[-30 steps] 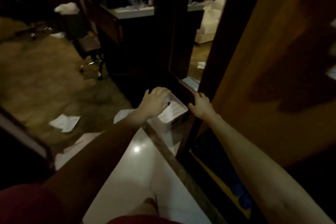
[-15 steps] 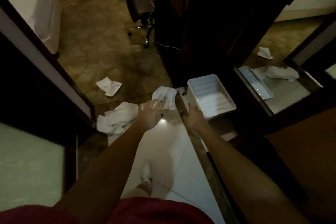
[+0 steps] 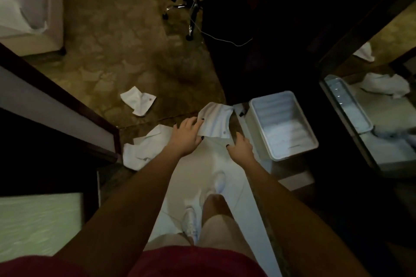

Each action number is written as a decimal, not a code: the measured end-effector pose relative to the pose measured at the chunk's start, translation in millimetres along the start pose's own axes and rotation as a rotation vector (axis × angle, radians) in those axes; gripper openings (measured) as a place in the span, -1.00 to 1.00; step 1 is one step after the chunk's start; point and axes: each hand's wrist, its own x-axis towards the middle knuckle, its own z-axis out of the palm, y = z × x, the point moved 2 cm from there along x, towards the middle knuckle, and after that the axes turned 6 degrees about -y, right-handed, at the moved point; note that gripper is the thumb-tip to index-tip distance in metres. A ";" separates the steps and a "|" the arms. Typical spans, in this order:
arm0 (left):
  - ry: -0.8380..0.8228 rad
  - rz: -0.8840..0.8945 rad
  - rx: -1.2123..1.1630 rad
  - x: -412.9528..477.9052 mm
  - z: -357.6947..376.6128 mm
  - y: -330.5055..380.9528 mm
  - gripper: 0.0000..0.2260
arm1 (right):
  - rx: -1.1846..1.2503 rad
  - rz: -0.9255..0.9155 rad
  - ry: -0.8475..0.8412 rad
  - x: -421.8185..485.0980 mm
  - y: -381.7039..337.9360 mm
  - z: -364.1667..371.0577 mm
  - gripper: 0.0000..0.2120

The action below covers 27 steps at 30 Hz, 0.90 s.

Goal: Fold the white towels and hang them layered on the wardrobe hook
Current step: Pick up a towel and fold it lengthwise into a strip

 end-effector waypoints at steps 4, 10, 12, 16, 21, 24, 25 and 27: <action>-0.050 -0.030 -0.042 70.6 -6.1 -10.9 -0.47 | -0.003 0.031 -0.054 70.7 -7.6 -15.8 -0.38; -0.130 -0.073 -0.138 172.5 -19.6 -22.1 -0.48 | 0.037 0.052 -0.133 186.3 -31.2 -53.6 -0.50; -0.142 -0.082 -0.168 201.4 -21.9 -27.1 -0.47 | 0.037 0.060 -0.144 222.1 -39.0 -63.3 -0.48; -0.169 -0.112 -0.206 257.4 -11.9 -45.1 -0.47 | 0.019 0.096 -0.197 288.8 -47.7 -62.0 -0.52; -0.224 -0.132 -0.238 340.5 30.5 -80.9 -0.47 | -0.015 0.090 -0.232 389.4 -38.5 -36.2 -0.60; -0.269 -0.145 -0.265 396.9 74.2 -110.3 -0.46 | -0.048 0.108 -0.195 464.9 -26.3 -14.1 -0.57; -0.275 -0.146 -0.270 416.6 90.7 -122.0 -0.46 | -0.035 0.118 -0.184 490.0 -19.5 -4.7 -0.56; -0.271 -0.165 -0.297 454.8 126.1 -145.5 -0.45 | -0.013 0.131 -0.160 538.3 0.3 17.6 -0.57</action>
